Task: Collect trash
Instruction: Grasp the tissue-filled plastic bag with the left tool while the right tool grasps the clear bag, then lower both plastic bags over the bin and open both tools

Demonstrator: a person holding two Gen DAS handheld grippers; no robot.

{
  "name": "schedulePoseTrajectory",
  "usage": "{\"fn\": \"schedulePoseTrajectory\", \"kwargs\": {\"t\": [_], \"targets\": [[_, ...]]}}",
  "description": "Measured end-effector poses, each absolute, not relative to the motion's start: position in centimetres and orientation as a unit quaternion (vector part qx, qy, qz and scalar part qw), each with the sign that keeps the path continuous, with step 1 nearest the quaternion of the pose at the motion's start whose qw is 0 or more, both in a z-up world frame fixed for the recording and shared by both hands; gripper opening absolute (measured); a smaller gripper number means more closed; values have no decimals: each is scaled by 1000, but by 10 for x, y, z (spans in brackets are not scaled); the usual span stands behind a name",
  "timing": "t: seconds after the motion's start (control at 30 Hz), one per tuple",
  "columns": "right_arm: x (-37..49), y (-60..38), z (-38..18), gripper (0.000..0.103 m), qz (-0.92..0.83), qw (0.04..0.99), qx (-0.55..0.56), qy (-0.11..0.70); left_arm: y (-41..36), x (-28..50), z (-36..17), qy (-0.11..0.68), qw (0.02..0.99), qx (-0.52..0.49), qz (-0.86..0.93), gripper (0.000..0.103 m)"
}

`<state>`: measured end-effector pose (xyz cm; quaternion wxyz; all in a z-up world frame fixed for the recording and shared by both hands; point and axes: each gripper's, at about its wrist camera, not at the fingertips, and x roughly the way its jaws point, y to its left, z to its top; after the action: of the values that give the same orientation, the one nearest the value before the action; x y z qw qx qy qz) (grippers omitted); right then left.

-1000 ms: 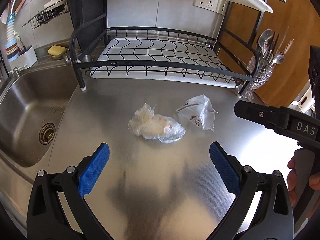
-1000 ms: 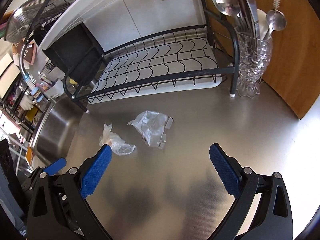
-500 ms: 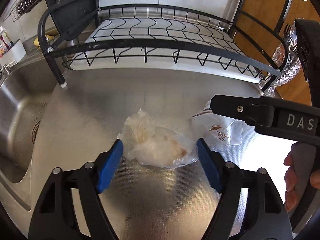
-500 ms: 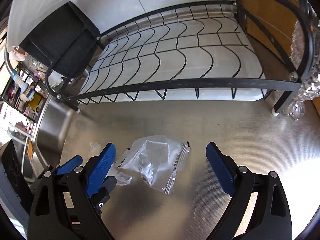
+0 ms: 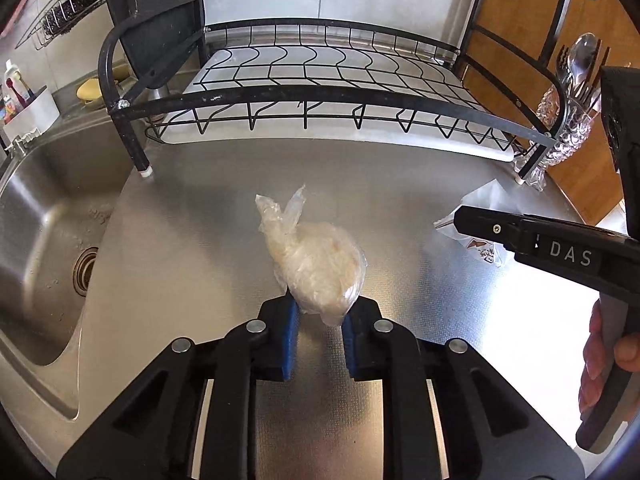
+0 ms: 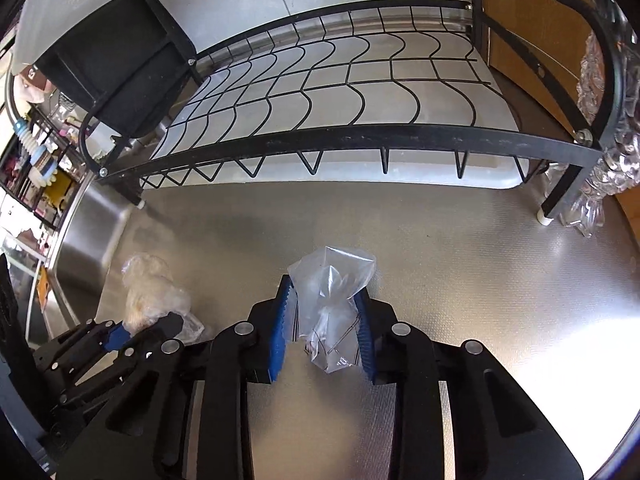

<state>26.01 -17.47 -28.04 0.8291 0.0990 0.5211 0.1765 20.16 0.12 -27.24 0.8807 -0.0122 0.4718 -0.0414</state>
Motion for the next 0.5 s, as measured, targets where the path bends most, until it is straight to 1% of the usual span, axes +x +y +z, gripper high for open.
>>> {"fn": "schedulePoseTrajectory", "kwargs": {"t": [0.2,0.37,0.5], "targets": [[225,-184,-263,30,174,831,122,514,-3,167,-250,456,889,2,-51,16],[185,-189,-239,30,165,839,141,499,-6,123,-230,437,897,25,-62,16],[141,-182,-218,30,162,854,131,476,-7,82,-220,432,898,31,-83,16]]}}
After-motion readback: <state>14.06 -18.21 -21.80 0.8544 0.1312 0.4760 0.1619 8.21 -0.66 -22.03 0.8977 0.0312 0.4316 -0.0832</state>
